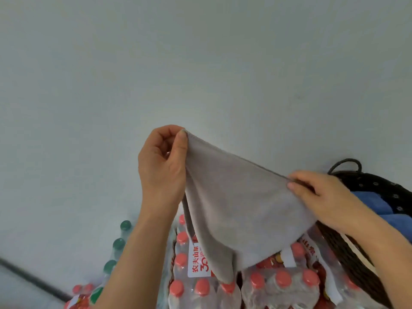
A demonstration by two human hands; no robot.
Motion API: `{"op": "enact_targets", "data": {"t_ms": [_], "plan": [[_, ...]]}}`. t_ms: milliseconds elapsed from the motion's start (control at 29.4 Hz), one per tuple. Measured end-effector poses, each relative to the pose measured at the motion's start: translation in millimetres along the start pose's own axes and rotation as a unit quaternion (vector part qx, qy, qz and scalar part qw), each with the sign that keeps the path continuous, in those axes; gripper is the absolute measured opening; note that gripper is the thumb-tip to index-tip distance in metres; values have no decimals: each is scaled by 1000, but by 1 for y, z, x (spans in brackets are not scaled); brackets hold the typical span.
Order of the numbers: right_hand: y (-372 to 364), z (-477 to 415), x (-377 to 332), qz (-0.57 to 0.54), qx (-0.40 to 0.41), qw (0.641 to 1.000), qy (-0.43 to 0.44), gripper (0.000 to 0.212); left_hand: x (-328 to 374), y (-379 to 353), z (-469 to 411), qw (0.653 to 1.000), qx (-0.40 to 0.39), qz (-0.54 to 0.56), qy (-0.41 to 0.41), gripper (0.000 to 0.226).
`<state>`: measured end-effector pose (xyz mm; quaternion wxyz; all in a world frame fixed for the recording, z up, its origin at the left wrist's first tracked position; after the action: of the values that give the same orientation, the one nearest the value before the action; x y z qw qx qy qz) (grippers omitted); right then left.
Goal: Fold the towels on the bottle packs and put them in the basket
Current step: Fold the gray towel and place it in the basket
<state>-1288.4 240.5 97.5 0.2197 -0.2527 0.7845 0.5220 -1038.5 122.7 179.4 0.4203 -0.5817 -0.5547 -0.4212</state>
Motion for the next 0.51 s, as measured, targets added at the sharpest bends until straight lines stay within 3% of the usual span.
{"op": "enact_targets", "data": {"t_ms": [102, 204, 306, 408, 511], "plan": [[36, -24, -19, 96, 71, 992, 36, 18, -8, 22, -10, 999, 36, 6, 7, 12], [57, -43, -40, 56, 75, 994, 56, 19, -27, 45, -24, 997, 52, 33, 49, 10], [57, -57, -44, -62, -38, 997, 33, 17, -59, 54, -37, 989, 36, 48, 135, 10], [41, -69, -22, -37, -160, 986, 12, 7, -89, 54, -42, 980, 26, 16, 195, 9], [39, -91, 6, 107, -97, 989, 16, 7, -106, 48, -48, 976, 25, 1, 217, 8]]}}
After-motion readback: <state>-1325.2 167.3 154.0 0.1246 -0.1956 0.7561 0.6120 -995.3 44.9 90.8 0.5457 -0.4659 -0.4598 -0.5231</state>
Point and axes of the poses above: each hand's wrist, its own z-axis away from the middle knuckle, its own y-axis out of the back of the hand, x = y × z, the point moved 7 cm from there along -z, towards the middle knuckle, and after that the axes turned 15 degrees about y, right-handed, at the moved point
